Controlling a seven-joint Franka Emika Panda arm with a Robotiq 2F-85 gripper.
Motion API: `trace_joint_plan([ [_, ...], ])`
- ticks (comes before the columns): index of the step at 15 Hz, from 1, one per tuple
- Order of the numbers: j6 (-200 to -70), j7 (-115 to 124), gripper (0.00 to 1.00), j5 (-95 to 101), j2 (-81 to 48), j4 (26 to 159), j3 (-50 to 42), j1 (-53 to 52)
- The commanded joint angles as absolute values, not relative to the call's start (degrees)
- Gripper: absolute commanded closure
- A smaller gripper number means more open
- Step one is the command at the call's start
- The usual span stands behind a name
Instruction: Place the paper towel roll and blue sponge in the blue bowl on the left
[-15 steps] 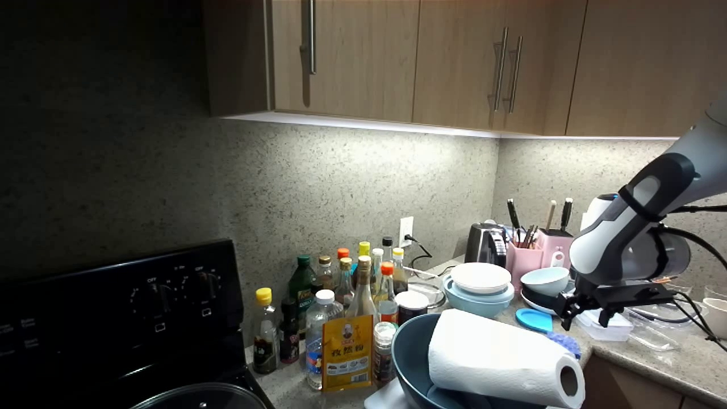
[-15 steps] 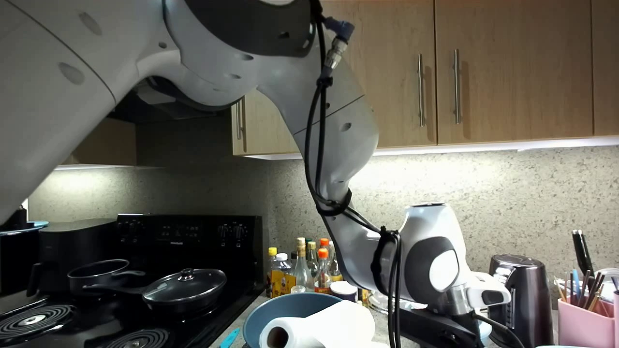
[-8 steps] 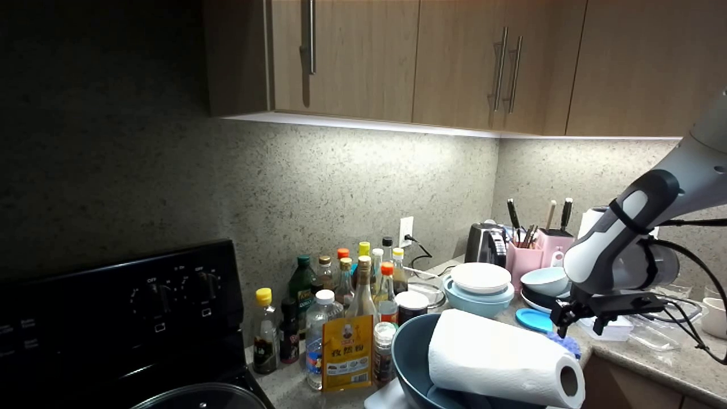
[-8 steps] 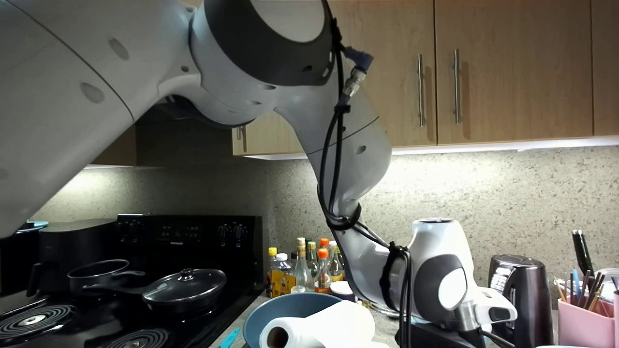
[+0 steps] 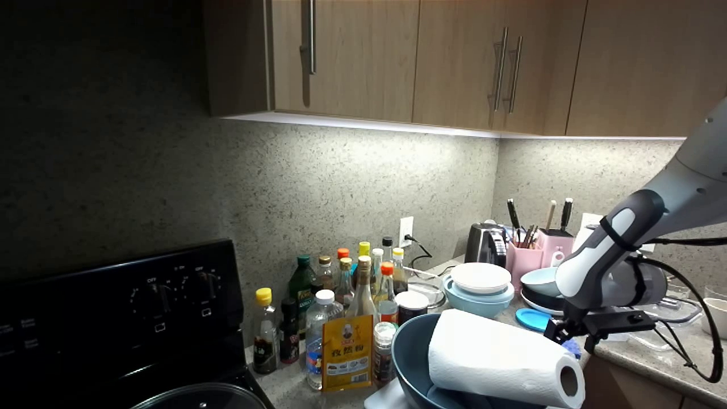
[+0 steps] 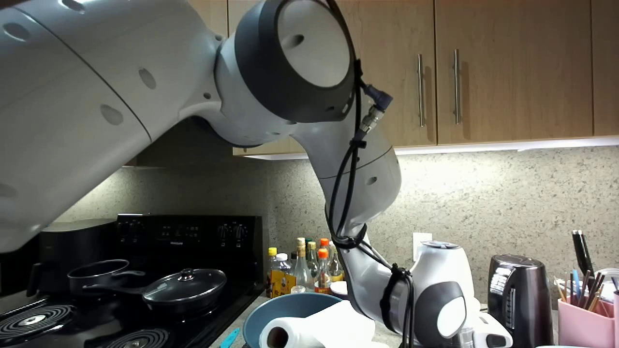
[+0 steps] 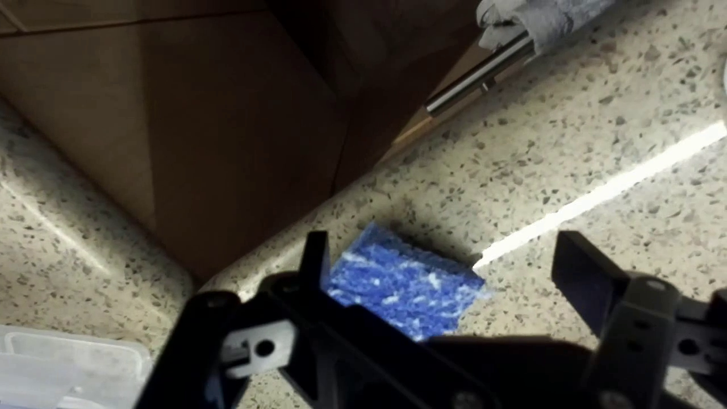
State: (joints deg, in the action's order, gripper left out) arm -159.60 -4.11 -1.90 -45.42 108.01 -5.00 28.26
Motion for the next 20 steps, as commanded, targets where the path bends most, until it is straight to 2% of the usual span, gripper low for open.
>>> trace_joint_plan([
  [1, -156.04, -7.81, 0.00, -4.15, -47.01, 105.62, -3.45, 29.67],
  [2, -158.06, -5.34, 0.00, -3.50, -46.63, 106.80, -5.57, 27.41],
  [20, -158.36, -3.18, 0.00, -2.95, -48.68, 104.39, -8.78, 25.09],
])
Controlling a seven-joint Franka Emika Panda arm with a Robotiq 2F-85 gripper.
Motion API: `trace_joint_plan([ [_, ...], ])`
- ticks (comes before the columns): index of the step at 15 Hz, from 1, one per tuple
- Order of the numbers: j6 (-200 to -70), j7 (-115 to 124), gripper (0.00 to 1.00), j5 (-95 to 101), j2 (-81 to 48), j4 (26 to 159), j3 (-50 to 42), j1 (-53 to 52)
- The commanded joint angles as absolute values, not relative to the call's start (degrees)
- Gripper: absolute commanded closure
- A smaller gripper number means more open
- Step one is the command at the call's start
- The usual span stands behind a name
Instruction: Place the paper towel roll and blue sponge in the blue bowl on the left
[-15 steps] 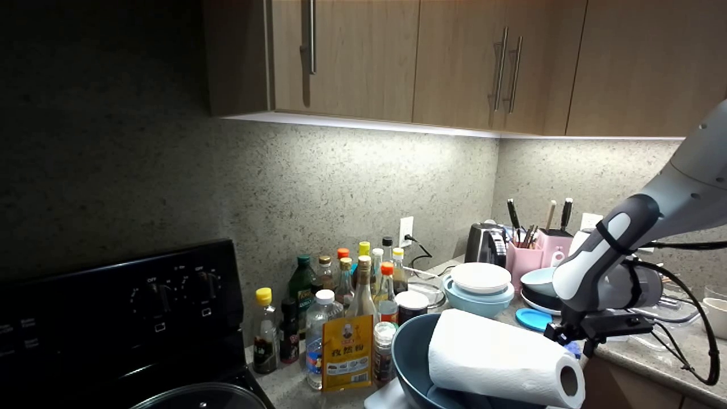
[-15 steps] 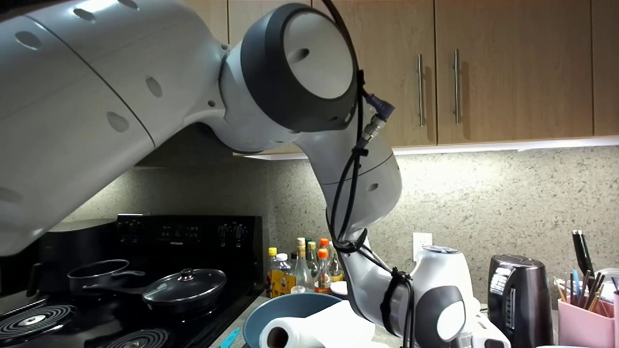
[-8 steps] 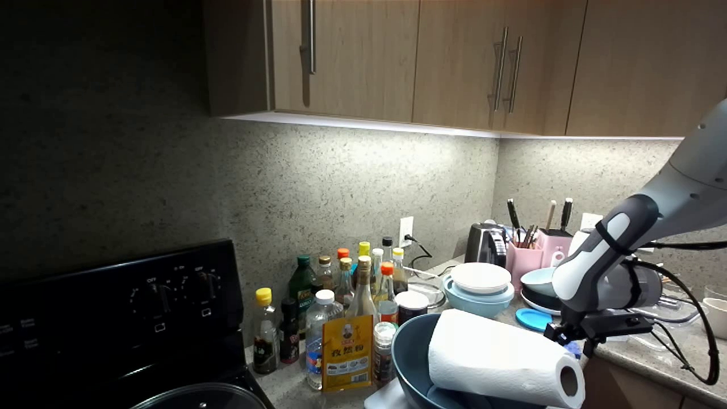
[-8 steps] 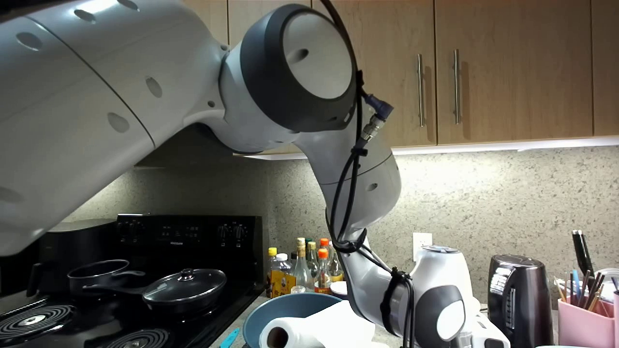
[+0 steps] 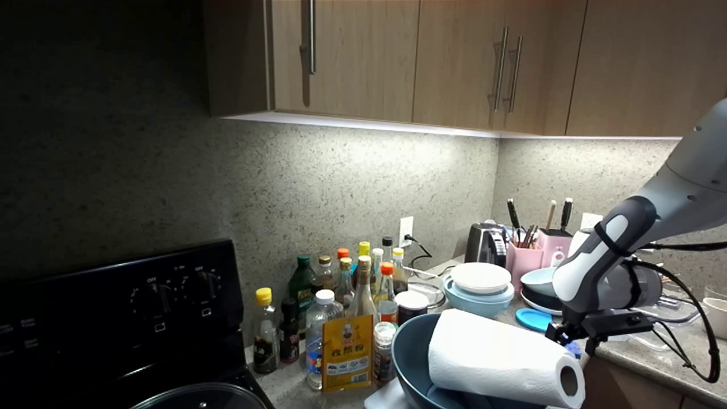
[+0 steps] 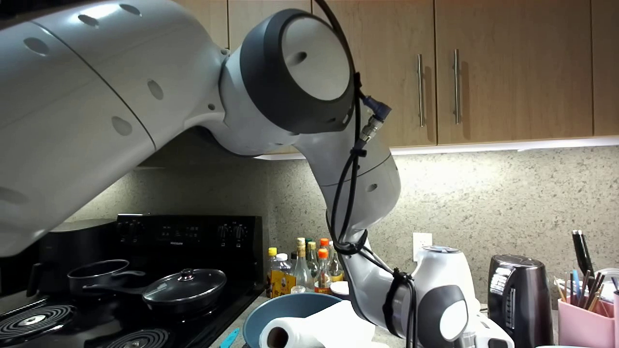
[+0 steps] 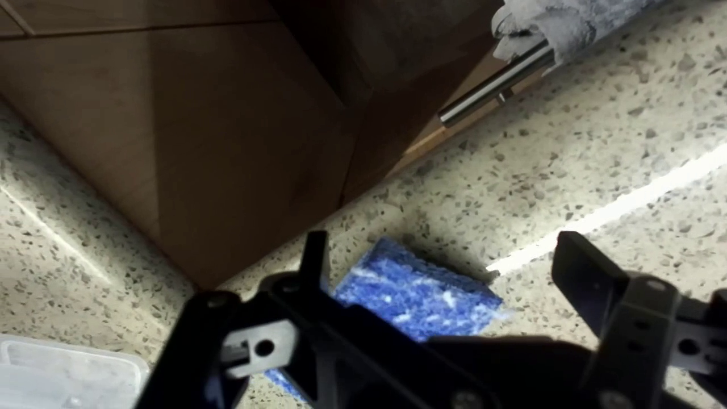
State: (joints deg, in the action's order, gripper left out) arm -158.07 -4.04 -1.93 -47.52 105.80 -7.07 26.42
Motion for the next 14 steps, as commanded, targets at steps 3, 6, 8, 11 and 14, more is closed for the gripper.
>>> trace_joint_plan([
  [3, -158.14, -3.26, 0.00, -2.72, -49.57, 103.14, -9.49, 24.85],
  [6, -157.65, -3.72, 0.00, -2.85, -50.42, 101.87, -9.21, 25.28],
  [8, -157.56, -3.72, 0.00, -2.83, -50.98, 101.25, -9.21, 25.28],
  [11, -157.72, -3.62, 0.27, -2.72, -51.61, 100.67, -9.39, 25.18],
  [14, -157.99, -3.68, 0.47, -2.64, -52.09, 100.31, -9.44, 25.16],
])
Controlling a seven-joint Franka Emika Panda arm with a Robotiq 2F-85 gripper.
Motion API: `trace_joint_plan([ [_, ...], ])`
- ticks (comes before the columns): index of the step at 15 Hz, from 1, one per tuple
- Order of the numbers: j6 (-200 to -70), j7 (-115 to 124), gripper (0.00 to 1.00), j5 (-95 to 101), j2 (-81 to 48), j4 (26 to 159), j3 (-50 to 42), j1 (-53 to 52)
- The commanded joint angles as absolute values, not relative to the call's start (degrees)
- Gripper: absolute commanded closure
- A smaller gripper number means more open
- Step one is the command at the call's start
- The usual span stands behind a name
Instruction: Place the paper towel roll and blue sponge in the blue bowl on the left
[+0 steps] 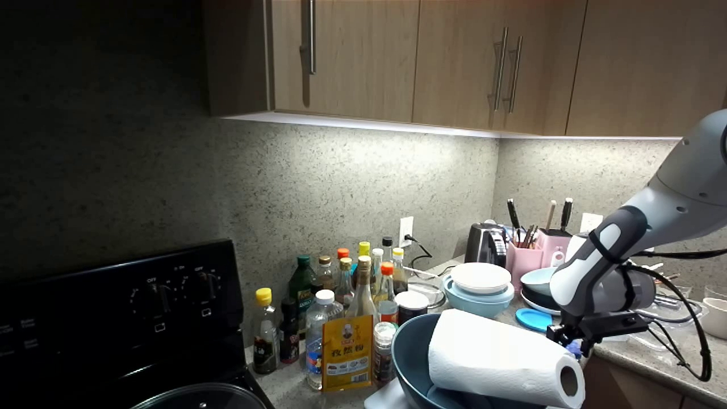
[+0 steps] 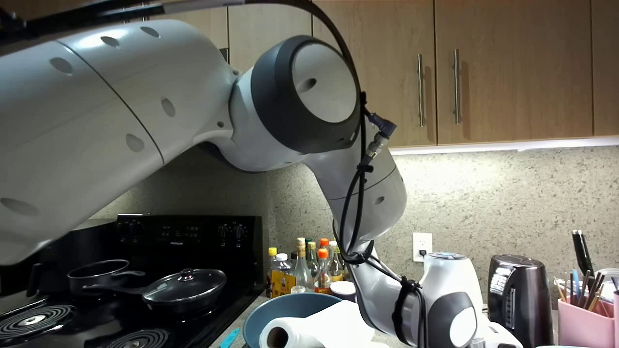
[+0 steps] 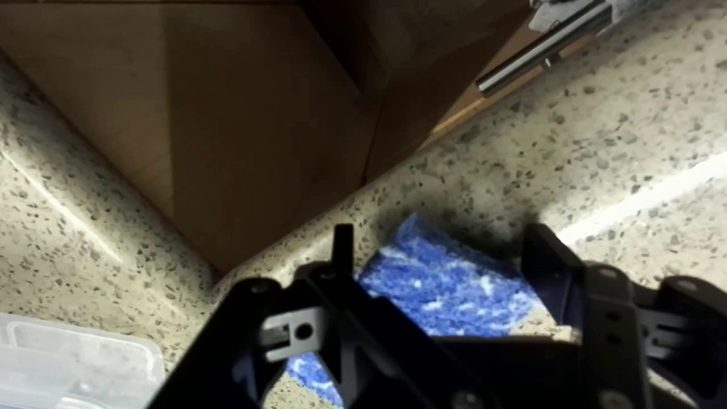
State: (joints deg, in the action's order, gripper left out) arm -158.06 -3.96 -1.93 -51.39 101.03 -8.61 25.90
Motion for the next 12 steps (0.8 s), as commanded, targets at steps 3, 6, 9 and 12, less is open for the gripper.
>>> trace_joint_plan([
  [3, -158.19, -3.81, 0.66, -2.51, -52.23, 100.05, -9.41, 25.06],
  [6, -158.27, -3.87, 0.75, -2.42, -52.26, 99.96, -9.50, 24.83],
  [9, -156.89, -4.04, 0.88, -2.61, -52.13, 99.67, -9.27, 25.04],
  [12, -156.97, -4.18, 0.56, -2.58, -52.24, 99.39, -9.23, 25.11],
])
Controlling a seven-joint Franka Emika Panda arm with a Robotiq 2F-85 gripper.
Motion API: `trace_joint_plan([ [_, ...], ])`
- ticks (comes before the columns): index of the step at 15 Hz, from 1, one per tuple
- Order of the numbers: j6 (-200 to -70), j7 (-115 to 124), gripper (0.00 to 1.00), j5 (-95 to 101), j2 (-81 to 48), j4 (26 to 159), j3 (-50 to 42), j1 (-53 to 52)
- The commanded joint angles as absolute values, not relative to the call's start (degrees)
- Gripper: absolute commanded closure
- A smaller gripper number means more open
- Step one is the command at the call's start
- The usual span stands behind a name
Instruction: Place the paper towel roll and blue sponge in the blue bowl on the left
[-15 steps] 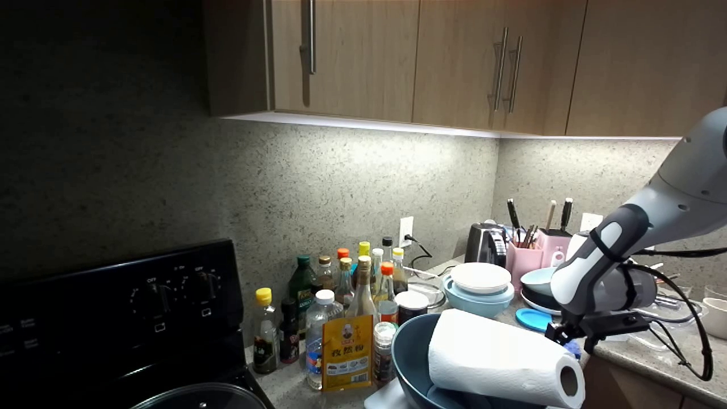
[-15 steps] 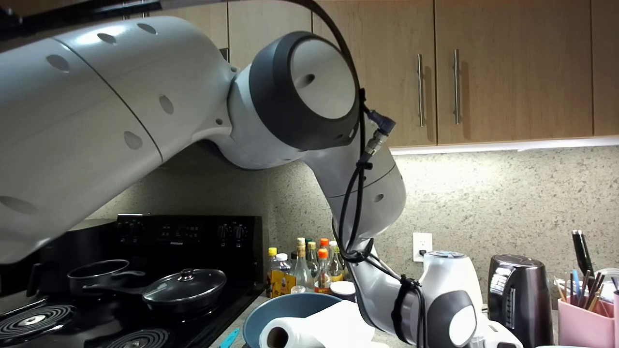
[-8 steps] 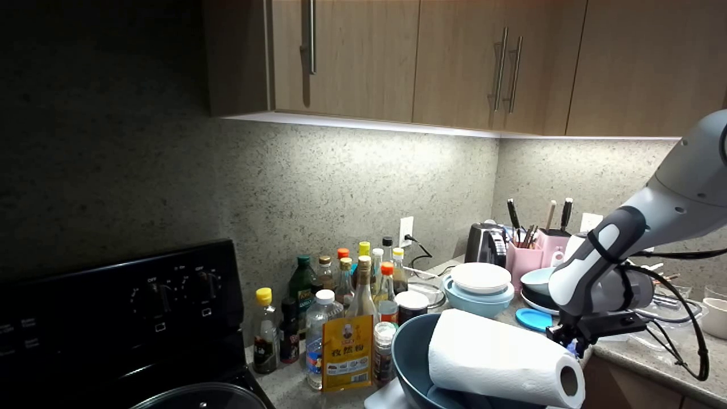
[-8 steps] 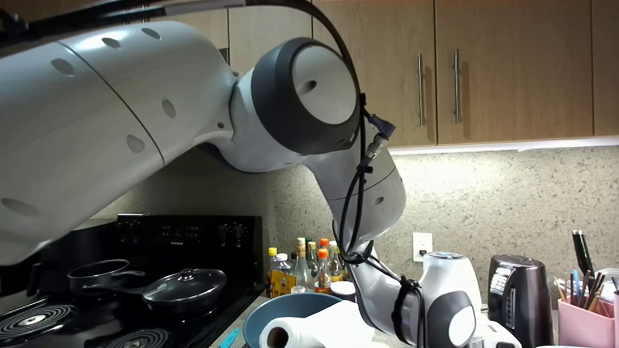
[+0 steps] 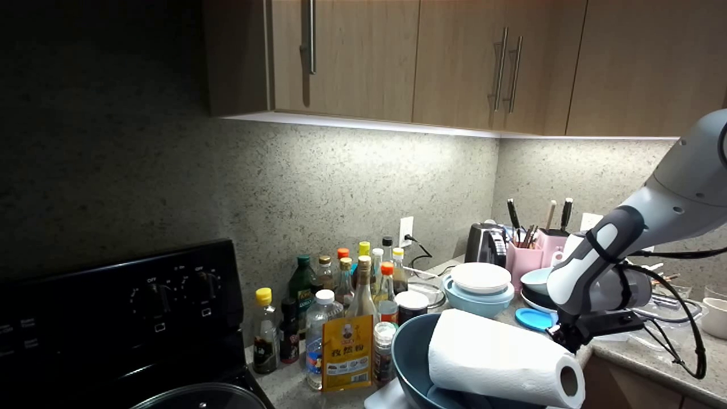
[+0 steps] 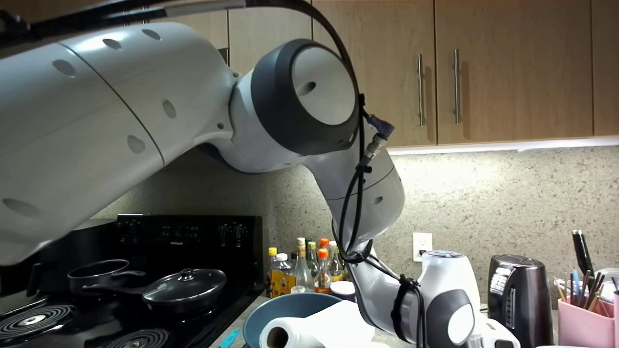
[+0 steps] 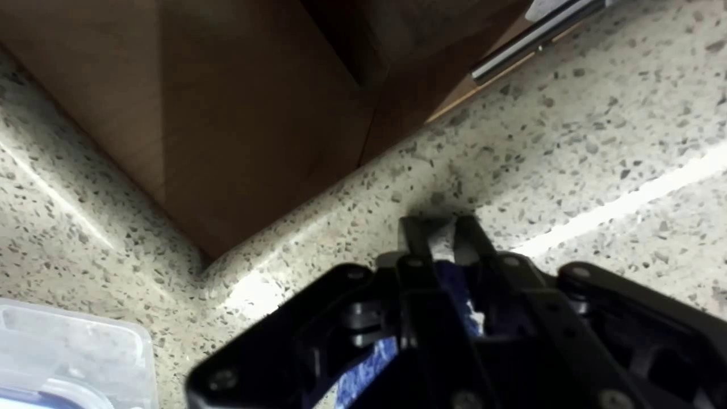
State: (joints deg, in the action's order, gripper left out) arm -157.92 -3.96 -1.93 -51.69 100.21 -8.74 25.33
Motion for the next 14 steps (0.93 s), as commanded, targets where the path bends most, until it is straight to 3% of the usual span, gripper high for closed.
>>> trace_joint_plan([
  [1, -157.00, -4.17, 0.50, -2.52, -52.31, 99.33, -9.34, 25.09],
  [9, -156.90, -4.75, 0.02, -2.58, -52.82, 99.21, -9.06, 25.53],
  [14, -156.84, -4.47, 0.00, -2.23, -52.95, 98.85, -9.50, 25.02],
])
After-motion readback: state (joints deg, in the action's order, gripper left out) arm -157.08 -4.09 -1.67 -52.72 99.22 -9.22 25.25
